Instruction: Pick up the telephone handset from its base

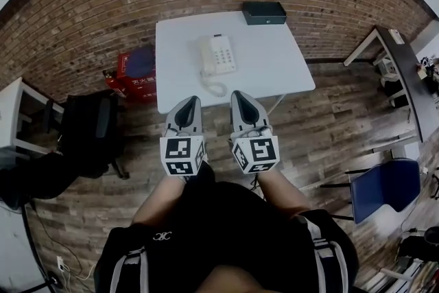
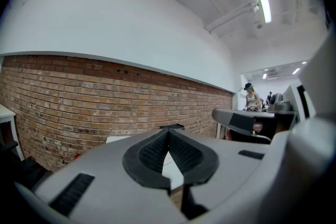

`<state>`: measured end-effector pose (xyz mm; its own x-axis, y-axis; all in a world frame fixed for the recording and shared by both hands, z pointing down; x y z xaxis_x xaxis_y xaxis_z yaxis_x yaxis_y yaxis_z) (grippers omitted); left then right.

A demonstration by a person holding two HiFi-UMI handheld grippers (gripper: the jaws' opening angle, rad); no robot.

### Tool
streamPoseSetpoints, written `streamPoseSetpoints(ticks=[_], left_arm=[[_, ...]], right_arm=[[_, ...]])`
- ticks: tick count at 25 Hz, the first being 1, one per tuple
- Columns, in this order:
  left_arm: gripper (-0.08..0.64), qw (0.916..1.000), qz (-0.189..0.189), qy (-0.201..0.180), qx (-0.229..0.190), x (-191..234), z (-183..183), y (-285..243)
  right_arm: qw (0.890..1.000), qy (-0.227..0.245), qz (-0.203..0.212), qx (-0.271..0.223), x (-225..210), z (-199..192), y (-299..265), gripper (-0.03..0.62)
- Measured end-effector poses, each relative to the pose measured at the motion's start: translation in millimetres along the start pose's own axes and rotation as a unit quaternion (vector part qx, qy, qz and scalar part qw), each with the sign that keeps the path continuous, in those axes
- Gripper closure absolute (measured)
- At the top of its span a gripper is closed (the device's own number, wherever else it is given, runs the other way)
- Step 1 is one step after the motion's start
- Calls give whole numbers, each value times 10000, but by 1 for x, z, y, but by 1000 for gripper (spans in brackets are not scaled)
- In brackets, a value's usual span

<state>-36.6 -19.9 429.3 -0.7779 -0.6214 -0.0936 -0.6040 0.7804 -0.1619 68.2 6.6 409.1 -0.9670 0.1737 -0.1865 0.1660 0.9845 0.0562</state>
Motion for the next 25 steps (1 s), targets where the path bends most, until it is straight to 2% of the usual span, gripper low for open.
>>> streamPoseSetpoints(ticks=[7, 17, 25], left_arm=[[558, 9999, -2, 98, 52, 34, -2, -53], [558, 9996, -266, 23, 108, 87, 11, -131], [558, 9992, -362, 22, 153, 128, 11, -176]], right_arm=[[9998, -18, 33, 196, -18, -11, -66, 594], [9997, -94, -54, 207, -33, -4, -161, 594], [9989, -74, -173, 428, -42, -19, -226, 595]])
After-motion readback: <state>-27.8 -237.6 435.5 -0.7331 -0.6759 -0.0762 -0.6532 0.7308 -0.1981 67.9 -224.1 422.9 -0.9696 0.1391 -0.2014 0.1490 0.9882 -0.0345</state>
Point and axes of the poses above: the fingertips, and each gripper's own axes: y backward along the fingers, x to its left, z out of its top, the point moved 1 cm from there along y, backward along the fingers, and after that the axes turned 8 degrees about -y, right-handed, at the moved point
